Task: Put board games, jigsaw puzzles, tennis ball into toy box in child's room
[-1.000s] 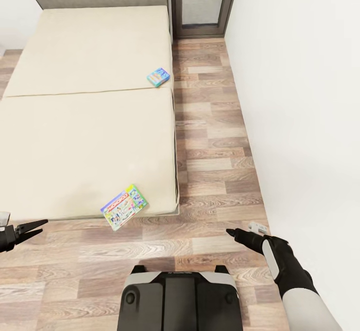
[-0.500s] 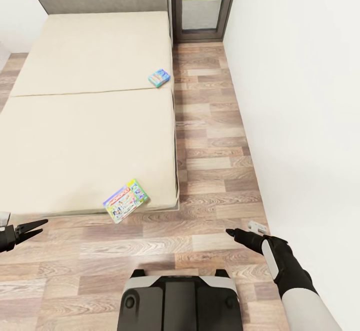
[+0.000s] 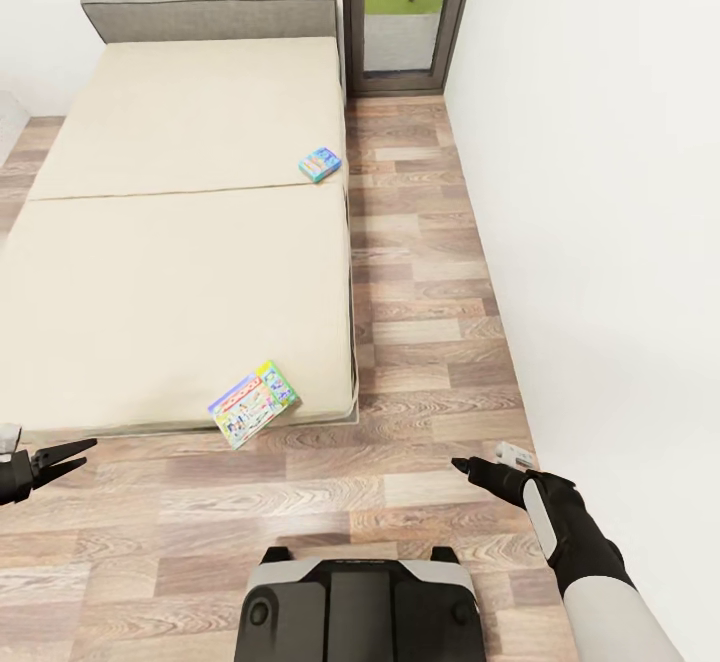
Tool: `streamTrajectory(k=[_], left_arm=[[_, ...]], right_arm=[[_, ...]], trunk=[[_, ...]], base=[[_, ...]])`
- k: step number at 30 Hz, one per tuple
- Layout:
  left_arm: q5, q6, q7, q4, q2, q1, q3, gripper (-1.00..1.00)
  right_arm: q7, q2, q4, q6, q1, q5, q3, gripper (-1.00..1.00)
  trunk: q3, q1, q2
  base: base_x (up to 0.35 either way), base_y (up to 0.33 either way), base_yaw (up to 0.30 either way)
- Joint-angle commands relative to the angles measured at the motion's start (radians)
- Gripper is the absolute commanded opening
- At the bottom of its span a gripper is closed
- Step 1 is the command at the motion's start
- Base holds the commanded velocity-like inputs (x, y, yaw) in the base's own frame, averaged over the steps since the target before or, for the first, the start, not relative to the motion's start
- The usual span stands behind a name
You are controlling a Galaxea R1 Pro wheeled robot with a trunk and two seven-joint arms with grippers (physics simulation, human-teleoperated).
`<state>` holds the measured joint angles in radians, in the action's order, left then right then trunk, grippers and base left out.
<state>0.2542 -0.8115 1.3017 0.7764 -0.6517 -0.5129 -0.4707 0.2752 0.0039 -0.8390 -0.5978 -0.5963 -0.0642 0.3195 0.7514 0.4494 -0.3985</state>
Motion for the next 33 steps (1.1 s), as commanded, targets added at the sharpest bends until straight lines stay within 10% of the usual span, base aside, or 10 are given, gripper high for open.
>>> streamTrajectory(k=[1, 33], left_arm=[[0.002, -0.009, 0.003, 0.000, 0.001, 0.000, 0.000, 1.00], [0.000, -0.009, 0.001, 0.000, 0.007, 0.000, 0.000, 1.00]], right_arm=[[0.001, 0.000, -0.001, -0.007, 0.000, -0.006, 0.003, 1.00], [0.001, 0.000, -0.001, -0.007, 0.000, -0.006, 0.003, 1.00]], trunk=[[-0.001, 0.001, -0.001], [-0.053, 0.001, -0.001]], base=[[-0.002, 0.000, 0.000], [0.000, 0.000, 0.000]])
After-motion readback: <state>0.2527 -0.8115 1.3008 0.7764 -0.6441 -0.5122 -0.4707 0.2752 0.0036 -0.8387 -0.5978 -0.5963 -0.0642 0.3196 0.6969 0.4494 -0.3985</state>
